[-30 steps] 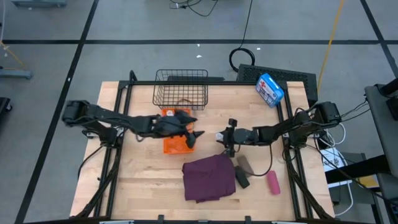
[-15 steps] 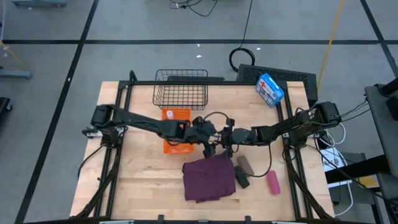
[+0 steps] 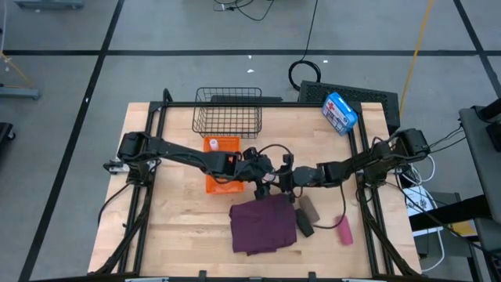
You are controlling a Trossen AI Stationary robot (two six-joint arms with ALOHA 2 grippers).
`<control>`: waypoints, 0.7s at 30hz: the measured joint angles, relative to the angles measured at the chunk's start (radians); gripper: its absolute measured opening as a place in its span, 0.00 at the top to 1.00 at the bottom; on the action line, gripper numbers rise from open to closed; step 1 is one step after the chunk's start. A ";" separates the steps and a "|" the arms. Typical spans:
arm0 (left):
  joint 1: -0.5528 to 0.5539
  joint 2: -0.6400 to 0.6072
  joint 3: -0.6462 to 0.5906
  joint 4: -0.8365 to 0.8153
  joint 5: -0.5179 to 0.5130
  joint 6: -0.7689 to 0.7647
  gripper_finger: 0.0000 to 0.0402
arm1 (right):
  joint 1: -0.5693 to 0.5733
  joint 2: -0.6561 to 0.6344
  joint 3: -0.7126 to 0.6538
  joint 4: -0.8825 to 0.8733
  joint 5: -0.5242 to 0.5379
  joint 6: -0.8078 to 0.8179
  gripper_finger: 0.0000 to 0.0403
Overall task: Pick & place medical supplies in basket/bin
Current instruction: Put the white pill bottle into the top orange bin
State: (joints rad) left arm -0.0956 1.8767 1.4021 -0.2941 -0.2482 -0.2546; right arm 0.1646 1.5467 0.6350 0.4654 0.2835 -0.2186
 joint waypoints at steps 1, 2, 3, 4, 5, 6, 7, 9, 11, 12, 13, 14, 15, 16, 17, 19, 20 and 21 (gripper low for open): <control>0.001 0.000 0.000 0.001 0.017 0.000 0.12 | 0.005 0.000 0.000 0.006 0.001 -0.007 0.67; 0.003 0.000 0.000 0.002 0.029 0.003 0.12 | 0.009 0.000 0.000 0.016 0.001 -0.011 0.67; 0.004 0.000 0.000 0.003 0.040 0.011 0.12 | 0.011 0.000 0.000 0.033 0.001 -0.014 0.67; 0.005 0.000 0.000 0.003 0.045 0.014 0.12 | 0.014 0.000 0.000 0.051 0.001 -0.016 0.67; 0.005 0.001 0.000 0.003 0.046 0.015 0.12 | 0.016 0.000 0.000 0.065 0.001 -0.022 0.67; 0.006 0.003 0.000 0.006 0.046 0.015 0.12 | 0.019 0.000 0.000 0.072 0.002 -0.029 0.67; 0.008 0.003 0.000 0.007 0.046 0.017 0.12 | 0.020 0.000 0.000 0.079 0.003 -0.032 0.67; 0.008 0.003 0.000 0.009 0.046 0.017 0.12 | 0.020 0.000 0.000 0.090 0.002 -0.033 0.67; 0.008 0.003 0.000 0.009 0.045 0.025 0.12 | 0.020 0.000 0.000 0.090 0.004 -0.033 0.67; 0.008 0.004 0.000 0.009 0.043 0.031 0.12 | 0.020 0.000 0.000 0.087 0.004 -0.032 0.67; 0.008 0.004 0.000 0.009 0.042 0.036 0.12 | 0.020 0.000 0.000 0.086 0.004 -0.031 0.67; 0.008 0.004 0.000 0.009 0.042 0.037 0.13 | 0.020 0.000 0.000 0.085 0.004 -0.029 0.67; 0.007 0.004 0.000 0.010 0.041 0.037 0.14 | 0.020 0.000 0.000 0.085 0.003 -0.026 0.67; 0.005 0.004 0.000 0.011 0.040 0.037 0.16 | 0.020 0.000 0.000 0.084 0.003 -0.026 0.67; 0.001 0.004 0.000 0.013 0.038 0.038 0.19 | 0.020 0.000 0.000 0.081 0.003 -0.026 0.67; 0.000 0.004 0.000 0.015 0.039 0.040 0.26 | 0.021 0.000 0.000 0.078 0.001 -0.020 0.67; 0.000 0.004 0.000 0.015 0.041 0.039 0.30 | 0.020 0.000 0.000 0.079 0.002 -0.014 0.67; 0.000 0.004 0.000 0.016 0.043 0.038 0.35 | 0.020 0.000 0.000 0.079 0.004 -0.012 0.67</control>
State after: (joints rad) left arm -0.0952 1.8809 1.4017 -0.2783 -0.2050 -0.2166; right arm 0.1846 1.5467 0.6346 0.5442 0.2874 -0.2305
